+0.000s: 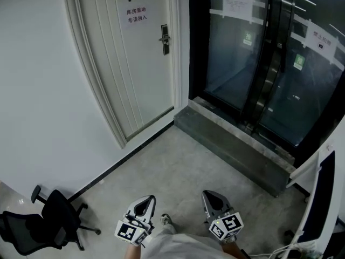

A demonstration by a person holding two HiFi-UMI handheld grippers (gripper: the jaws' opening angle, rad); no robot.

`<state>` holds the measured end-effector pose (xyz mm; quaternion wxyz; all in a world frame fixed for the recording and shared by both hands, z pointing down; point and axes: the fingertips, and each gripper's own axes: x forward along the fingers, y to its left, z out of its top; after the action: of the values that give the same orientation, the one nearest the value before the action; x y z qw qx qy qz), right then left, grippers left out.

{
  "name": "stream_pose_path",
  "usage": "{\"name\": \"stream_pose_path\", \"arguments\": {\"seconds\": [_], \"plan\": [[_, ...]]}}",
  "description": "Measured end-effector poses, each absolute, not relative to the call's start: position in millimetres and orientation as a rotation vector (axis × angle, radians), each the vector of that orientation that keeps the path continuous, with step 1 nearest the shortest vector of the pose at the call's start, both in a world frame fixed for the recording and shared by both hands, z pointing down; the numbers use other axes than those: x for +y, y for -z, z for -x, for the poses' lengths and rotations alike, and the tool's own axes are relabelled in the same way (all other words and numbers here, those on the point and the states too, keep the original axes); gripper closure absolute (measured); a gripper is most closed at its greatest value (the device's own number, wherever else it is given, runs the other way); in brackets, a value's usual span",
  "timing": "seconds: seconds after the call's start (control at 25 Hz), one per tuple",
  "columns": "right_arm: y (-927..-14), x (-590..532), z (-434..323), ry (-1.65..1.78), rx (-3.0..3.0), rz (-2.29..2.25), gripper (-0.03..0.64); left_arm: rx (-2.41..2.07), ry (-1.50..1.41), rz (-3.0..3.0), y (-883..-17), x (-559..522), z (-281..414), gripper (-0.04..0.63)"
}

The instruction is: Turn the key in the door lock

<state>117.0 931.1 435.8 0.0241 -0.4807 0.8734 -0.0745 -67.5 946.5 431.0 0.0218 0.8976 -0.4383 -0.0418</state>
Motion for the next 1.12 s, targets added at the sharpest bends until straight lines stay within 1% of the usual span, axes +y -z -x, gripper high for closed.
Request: {"name": "stream_pose_path", "arguments": {"seconds": [0.2,0.4,0.6,0.76,1.12], "plan": [[-422,870,-99,0.193,2.655,1.517,0.617,-1.281,0.178,-2.844,-412,881,77,0.592],[-415,816,-82,0.144,2.627,1.584,0.617,-1.249,0.145,-2.923,-403,824,89,0.592],[-420,776,-67,0.212,2.564,1.633,0.617,-1.263,0.106,-2.876,-419,782,115,0.592],[-425,755,-57,0.29,2.569,1.595,0.617,-1.356,0.122,-2.756,-430,749,133,0.591],[-449,679,-70,0.351,2.635,1.552,0.617,-1.405,0.136,-2.666,-446,685,118,0.592]]}}
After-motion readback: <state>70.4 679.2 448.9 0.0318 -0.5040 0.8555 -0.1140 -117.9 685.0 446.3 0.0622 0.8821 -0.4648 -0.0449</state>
